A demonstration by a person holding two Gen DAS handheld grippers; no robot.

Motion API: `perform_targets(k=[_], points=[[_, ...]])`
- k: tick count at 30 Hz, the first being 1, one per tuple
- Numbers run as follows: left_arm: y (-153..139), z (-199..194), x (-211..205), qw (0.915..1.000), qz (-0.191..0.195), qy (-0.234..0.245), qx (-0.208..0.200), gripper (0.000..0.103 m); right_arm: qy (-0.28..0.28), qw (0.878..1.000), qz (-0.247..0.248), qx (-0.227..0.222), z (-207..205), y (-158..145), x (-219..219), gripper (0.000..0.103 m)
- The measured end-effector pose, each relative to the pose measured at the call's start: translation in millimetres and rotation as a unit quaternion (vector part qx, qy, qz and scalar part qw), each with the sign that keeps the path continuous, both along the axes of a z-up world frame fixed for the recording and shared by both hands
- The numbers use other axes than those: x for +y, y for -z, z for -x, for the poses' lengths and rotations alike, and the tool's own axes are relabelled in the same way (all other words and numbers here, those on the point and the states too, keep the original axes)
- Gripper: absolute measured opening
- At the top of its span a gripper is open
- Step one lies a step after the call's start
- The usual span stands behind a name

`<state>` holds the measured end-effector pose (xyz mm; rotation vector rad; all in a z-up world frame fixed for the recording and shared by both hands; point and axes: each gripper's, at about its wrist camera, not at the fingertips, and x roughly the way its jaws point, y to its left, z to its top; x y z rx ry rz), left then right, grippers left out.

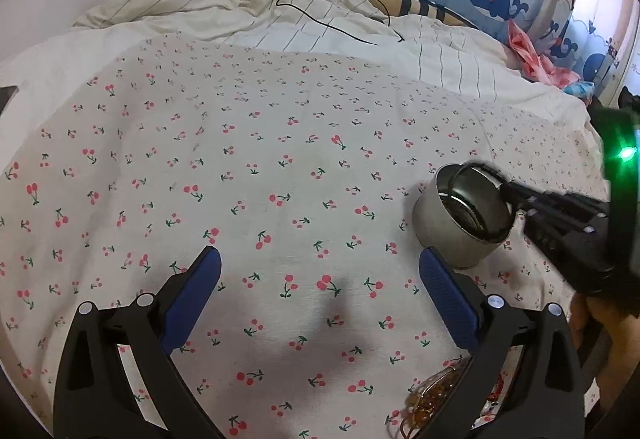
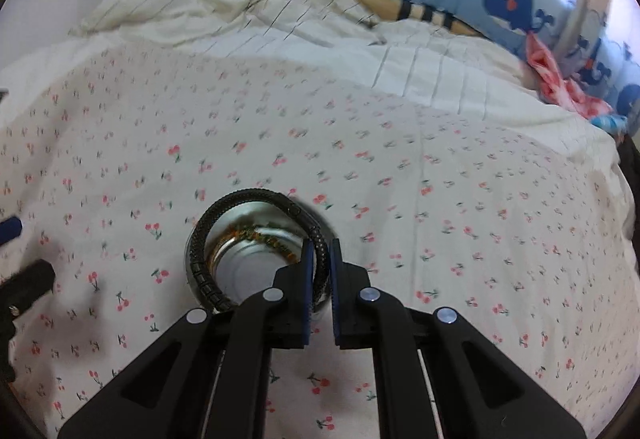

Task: Organize jewelry
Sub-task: 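Carry the black bracelet over the tin and open the right tool, then grasp the thin silver bangle from the pile with the right tool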

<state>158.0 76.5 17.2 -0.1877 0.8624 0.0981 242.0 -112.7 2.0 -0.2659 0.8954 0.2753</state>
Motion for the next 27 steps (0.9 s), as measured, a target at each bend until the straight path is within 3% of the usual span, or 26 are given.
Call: perform_targets(k=[3,8,11,13,20,23,27], points=[[1,0,2,1.0,0.008,0.0,0.005,0.095,0.017,1.0,-0.01,-0.022,9,-7,-10,0.029],[3,-1,-3,0.9998,0.002,0.012,0.013,0.095,0.002,0.996,-0.084,-0.038,70,-26,-50,0.046],[6,-1,-9,0.9996,-0.004,0.022,0.019,0.095,-0.032,0.992,-0.116,-0.027,107,-20,-69,0.048],[10,-2,-15,0.9991,-0.011,0.032,0.026,0.095,-0.057,0.987,-0.15,0.008,124,-7,-80,0.048],[21,-6,-22,0.9977,-0.029,0.039,0.046,0.095,-0.133,0.983,-0.119,0.048,138,8,-61,0.046],[24,-7,-22,0.9951,0.021,0.075,0.06,0.095,-0.142,0.981,-0.114,0.07,140,13,-59,0.047],[27,-6,-30,0.9793,0.109,0.151,0.081,0.095,-0.123,0.985,-0.097,0.074,137,19,-66,0.047]])
